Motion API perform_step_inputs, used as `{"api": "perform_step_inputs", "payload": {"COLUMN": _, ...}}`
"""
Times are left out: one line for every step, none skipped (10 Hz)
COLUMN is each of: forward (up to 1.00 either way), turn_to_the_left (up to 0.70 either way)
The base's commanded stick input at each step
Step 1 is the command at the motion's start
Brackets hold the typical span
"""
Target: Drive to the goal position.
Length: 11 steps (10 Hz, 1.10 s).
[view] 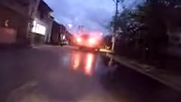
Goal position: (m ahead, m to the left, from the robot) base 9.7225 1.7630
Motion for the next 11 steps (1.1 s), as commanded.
{"api": "perform_step_inputs", "payload": {"forward": 0.50, "turn_to_the_left": 0.00}}
{"api": "perform_step_inputs", "payload": {"forward": 0.50, "turn_to_the_left": 0.00}}
{"api": "perform_step_inputs", "payload": {"forward": 0.50, "turn_to_the_left": 0.00}}
{"api": "perform_step_inputs", "payload": {"forward": 0.50, "turn_to_the_left": 0.00}}
{"api": "perform_step_inputs", "payload": {"forward": 0.50, "turn_to_the_left": 0.00}}
{"api": "perform_step_inputs", "payload": {"forward": 0.50, "turn_to_the_left": 0.00}}
{"api": "perform_step_inputs", "payload": {"forward": 0.50, "turn_to_the_left": 0.00}}
{"api": "perform_step_inputs", "payload": {"forward": 0.50, "turn_to_the_left": 0.00}}
{"api": "perform_step_inputs", "payload": {"forward": 0.50, "turn_to_the_left": 0.00}}
{"api": "perform_step_inputs", "payload": {"forward": 0.50, "turn_to_the_left": 0.00}}
{"api": "perform_step_inputs", "payload": {"forward": 0.50, "turn_to_the_left": 0.00}}
